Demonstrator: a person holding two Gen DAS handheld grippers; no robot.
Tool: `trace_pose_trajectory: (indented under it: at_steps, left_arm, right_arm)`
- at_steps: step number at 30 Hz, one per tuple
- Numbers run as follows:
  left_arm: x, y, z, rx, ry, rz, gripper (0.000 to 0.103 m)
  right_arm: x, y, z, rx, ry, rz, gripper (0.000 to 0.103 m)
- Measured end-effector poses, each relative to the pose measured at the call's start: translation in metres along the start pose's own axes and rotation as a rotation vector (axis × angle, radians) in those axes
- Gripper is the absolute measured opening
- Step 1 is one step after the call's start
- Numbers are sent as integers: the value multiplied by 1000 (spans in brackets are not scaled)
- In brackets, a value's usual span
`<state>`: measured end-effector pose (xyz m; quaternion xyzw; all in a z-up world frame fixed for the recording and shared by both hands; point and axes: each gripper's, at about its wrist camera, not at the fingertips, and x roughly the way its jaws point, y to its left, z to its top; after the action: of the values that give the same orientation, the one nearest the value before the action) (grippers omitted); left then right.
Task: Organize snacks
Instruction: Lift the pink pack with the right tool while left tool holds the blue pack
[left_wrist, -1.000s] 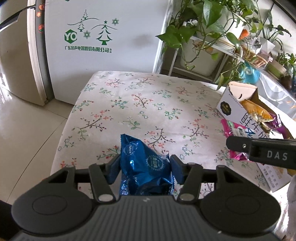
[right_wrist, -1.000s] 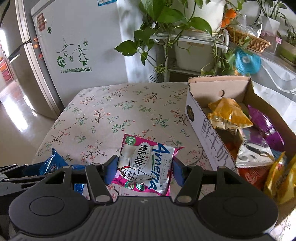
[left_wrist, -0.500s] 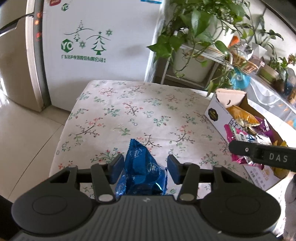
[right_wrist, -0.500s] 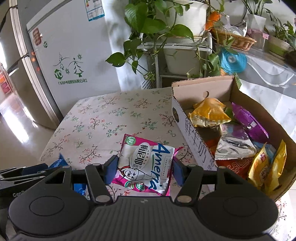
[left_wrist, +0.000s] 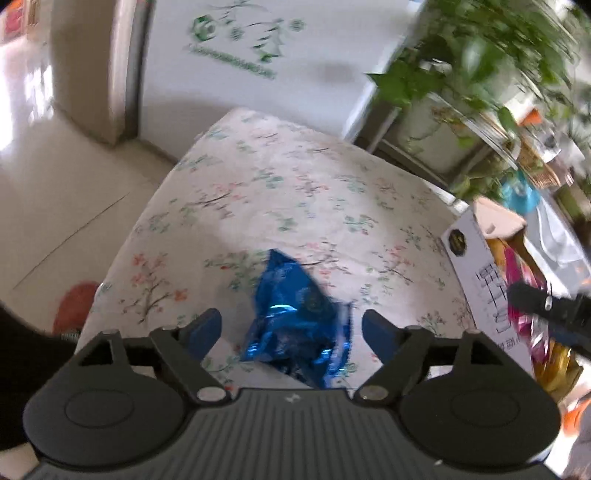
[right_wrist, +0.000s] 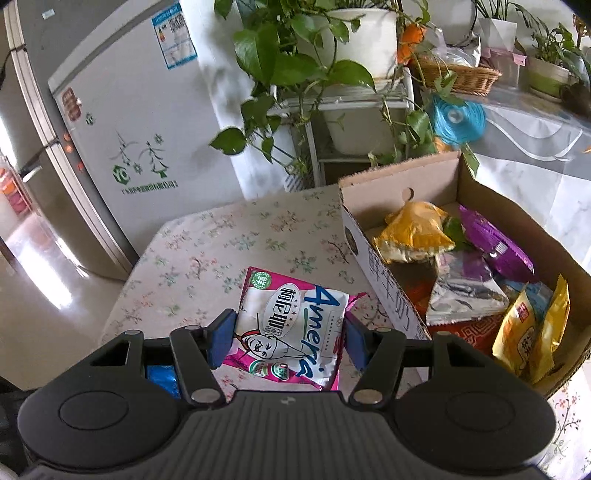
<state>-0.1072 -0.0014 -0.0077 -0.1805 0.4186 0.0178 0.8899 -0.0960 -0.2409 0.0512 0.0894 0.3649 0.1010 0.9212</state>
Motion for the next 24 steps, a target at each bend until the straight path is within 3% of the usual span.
trace_pose_trajectory:
  at_steps: [4, 10, 18, 21, 24]
  left_arm:
    - [6, -33, -4, 288, 6, 65, 89]
    - [30, -55, -8, 545, 50, 105, 93]
    - [57, -47, -9, 500, 98, 123, 93]
    - [56, -36, -8, 403, 92, 89, 82]
    - [51, -32, -6, 376, 76, 80, 74]
  right_arm:
    - [-8, -5, 5, 21, -24, 15, 67]
    - [-15, -9, 11, 50, -51, 33, 67]
    - [-14, -8, 12, 54, -55, 46, 67]
    - [-12, -9, 12, 57, -49, 47, 67]
    - [-11, -10, 13, 57, -42, 48, 67]
